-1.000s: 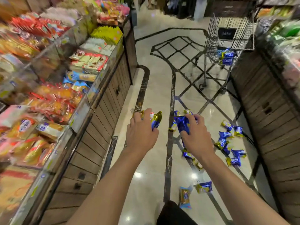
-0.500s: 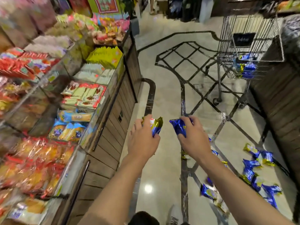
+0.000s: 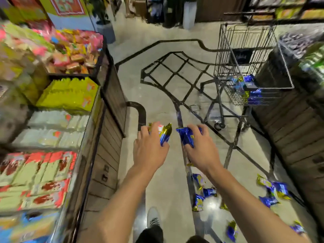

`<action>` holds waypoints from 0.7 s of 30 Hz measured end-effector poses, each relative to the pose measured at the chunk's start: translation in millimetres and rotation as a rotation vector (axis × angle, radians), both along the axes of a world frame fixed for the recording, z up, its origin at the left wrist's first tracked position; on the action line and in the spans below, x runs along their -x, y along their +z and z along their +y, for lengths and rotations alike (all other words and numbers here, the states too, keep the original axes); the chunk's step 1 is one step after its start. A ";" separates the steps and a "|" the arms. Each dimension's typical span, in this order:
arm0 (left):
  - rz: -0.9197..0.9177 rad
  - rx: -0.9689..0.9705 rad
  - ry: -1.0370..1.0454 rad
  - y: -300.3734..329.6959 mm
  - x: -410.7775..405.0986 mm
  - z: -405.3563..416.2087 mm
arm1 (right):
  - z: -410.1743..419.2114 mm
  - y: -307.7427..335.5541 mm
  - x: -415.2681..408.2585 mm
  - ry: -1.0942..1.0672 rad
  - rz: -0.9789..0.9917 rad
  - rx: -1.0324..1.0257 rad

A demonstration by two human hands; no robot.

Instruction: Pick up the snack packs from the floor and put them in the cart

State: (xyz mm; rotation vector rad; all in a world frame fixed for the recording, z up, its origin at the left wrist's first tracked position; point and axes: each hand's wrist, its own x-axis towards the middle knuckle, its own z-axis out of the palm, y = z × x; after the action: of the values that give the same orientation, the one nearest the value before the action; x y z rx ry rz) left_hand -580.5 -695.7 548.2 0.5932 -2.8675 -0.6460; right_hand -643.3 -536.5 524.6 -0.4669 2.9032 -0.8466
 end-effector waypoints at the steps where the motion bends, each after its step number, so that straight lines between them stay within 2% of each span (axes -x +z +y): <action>1: 0.005 0.015 -0.035 4.0 26.8 -11.9 | -10.1 3.7 20.8 -0.023 0.005 0.001; 9: 0.017 0.018 -0.224 19.3 227.8 -70.7 | -58.7 28.7 194.7 -0.215 0.060 -0.054; 15: 0.018 0.026 -0.271 8.4 385.3 -85.5 | -71.7 17.2 344.7 -0.279 0.079 -0.030; 21: 0.022 0.049 -0.351 29.7 530.1 -79.2 | -68.3 24.4 474.0 -0.363 0.056 0.006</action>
State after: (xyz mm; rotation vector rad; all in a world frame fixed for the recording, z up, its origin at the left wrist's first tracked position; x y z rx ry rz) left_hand -1110.5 -775.0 577.9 0.0714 -2.9811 -0.6188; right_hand -1117.3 -604.8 549.0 0.0437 3.0878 -0.8938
